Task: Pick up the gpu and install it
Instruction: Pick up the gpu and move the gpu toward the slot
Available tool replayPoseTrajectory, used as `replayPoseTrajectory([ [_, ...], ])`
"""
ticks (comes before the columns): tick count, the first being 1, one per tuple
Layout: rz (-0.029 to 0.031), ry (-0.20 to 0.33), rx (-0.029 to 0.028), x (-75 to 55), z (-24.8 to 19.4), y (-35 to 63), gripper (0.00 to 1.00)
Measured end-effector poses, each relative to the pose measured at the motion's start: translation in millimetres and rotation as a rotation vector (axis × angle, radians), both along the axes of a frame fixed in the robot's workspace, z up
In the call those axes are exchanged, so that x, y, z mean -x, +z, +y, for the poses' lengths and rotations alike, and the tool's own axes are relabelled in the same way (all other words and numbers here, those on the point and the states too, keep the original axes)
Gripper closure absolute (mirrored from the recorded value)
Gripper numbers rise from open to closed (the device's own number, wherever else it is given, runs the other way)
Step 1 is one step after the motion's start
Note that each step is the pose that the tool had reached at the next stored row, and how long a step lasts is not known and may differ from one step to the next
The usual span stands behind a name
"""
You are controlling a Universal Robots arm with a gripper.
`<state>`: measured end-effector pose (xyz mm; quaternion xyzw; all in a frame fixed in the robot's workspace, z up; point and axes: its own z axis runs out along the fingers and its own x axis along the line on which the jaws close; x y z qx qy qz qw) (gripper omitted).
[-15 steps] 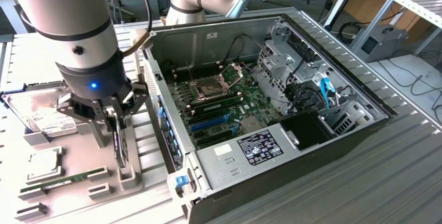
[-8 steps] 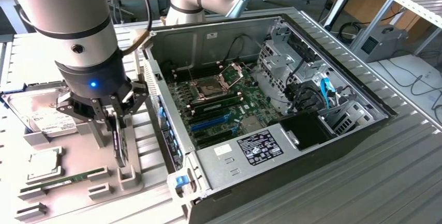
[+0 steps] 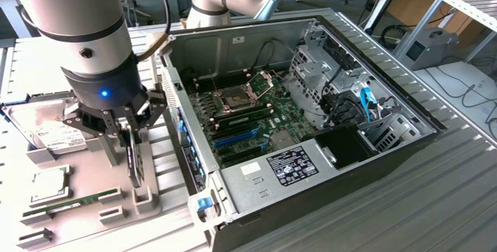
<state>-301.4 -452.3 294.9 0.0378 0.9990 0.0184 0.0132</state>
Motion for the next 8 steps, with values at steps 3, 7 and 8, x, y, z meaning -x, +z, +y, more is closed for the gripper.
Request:
replayPoseTrajectory([
  [3, 0.0, 0.0, 0.0001, 0.0, 0.0, 0.8, 0.74],
  [7, 0.0, 0.0, 0.0, 0.0, 0.0, 1.8, 0.74],
  [8, 0.0, 0.0, 0.0, 0.0, 0.0, 2.1, 0.74],
])
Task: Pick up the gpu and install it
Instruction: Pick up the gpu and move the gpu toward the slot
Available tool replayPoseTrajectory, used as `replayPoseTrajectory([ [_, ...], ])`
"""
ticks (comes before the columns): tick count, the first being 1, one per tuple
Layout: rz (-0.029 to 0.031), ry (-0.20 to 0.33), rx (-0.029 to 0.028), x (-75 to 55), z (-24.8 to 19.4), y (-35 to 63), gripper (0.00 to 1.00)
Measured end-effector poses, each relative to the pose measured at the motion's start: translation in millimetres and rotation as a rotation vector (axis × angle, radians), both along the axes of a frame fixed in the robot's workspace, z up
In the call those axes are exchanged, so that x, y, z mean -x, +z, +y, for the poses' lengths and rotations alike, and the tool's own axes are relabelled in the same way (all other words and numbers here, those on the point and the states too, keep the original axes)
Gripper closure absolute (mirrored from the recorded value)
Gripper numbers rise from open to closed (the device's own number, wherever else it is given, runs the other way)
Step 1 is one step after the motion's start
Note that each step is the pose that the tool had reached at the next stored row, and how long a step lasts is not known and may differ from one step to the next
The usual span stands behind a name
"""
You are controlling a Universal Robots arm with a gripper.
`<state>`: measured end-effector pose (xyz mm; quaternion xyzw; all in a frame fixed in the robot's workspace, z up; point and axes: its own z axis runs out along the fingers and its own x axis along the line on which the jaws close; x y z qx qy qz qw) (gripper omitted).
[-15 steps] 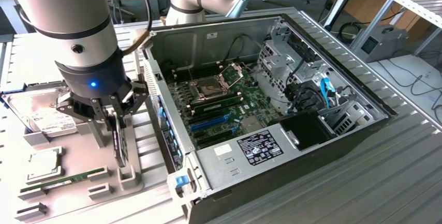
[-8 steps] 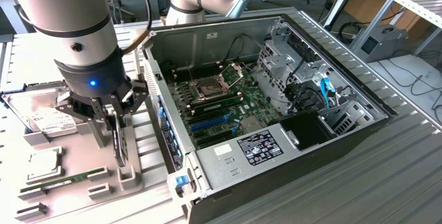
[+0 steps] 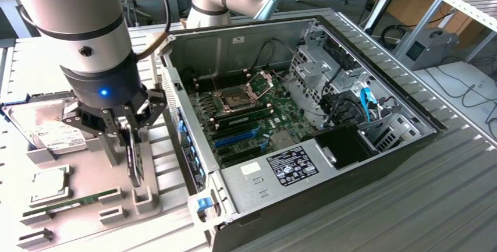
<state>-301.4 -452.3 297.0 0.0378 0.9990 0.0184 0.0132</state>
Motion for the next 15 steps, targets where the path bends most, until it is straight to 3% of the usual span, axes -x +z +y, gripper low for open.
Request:
replayPoseTrajectory([
  [15, 0.0, 0.0, 0.0, 0.0, 0.0, 4.0, 0.74],
])
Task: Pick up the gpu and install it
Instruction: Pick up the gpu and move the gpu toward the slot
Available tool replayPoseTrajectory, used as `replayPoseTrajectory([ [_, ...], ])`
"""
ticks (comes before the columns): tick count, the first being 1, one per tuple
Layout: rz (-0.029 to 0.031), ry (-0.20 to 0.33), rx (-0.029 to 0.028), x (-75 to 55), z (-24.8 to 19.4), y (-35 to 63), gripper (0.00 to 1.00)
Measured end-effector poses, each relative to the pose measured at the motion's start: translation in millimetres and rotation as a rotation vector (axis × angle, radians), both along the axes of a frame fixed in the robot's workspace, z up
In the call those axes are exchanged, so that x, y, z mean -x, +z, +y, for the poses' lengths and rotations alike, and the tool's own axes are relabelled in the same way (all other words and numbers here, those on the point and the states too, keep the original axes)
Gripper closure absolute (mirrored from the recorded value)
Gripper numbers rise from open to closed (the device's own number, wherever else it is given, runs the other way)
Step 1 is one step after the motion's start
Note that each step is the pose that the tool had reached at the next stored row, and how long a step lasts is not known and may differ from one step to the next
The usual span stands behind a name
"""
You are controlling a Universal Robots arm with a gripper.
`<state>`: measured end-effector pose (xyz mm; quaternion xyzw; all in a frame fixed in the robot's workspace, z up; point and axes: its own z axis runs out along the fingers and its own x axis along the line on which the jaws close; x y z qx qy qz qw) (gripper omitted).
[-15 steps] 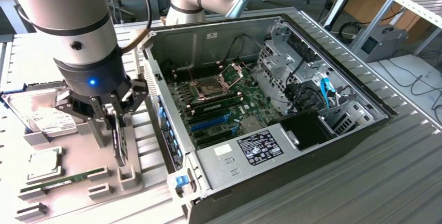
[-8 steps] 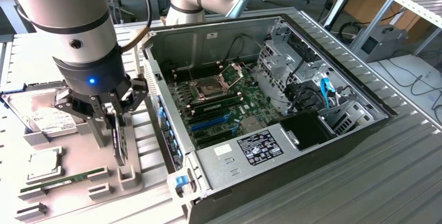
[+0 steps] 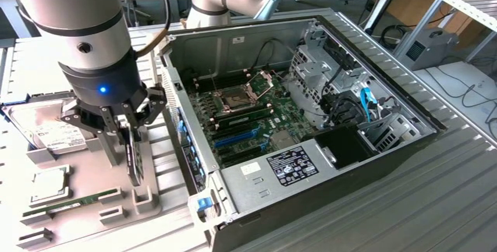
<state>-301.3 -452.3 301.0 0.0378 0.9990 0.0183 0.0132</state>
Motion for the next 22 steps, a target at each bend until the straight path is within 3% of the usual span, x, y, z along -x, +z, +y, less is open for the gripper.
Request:
replayPoseTrajectory([
  [22, 0.0, 0.0, 0.0, 0.0, 0.0, 4.8, 0.74],
])
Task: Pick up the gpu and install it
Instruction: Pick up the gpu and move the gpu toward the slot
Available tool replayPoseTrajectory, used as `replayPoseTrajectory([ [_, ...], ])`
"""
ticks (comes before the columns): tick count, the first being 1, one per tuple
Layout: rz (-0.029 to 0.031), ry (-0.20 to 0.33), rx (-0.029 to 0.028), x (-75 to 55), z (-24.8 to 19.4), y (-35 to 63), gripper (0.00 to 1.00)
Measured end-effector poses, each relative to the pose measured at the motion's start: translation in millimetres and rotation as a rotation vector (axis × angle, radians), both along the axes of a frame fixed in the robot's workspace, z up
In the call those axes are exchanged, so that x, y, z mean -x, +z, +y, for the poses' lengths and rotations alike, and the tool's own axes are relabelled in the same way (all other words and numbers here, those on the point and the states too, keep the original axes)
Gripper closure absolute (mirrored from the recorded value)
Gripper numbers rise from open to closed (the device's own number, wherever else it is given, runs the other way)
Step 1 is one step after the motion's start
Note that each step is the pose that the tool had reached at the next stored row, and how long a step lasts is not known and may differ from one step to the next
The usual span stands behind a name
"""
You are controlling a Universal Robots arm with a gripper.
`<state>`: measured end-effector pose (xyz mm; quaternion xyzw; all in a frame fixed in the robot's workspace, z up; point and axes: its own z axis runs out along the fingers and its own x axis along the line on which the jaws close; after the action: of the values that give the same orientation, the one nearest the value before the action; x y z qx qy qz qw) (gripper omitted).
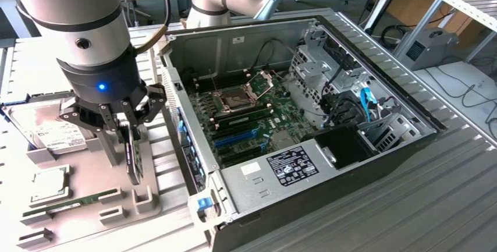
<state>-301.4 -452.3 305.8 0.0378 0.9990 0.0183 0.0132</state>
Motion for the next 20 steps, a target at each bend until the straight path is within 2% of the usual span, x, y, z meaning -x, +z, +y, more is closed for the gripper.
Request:
replayPoseTrajectory([
  [20, 0.0, 0.0, 0.0, 0.0, 0.0, 4.6, 0.74],
])
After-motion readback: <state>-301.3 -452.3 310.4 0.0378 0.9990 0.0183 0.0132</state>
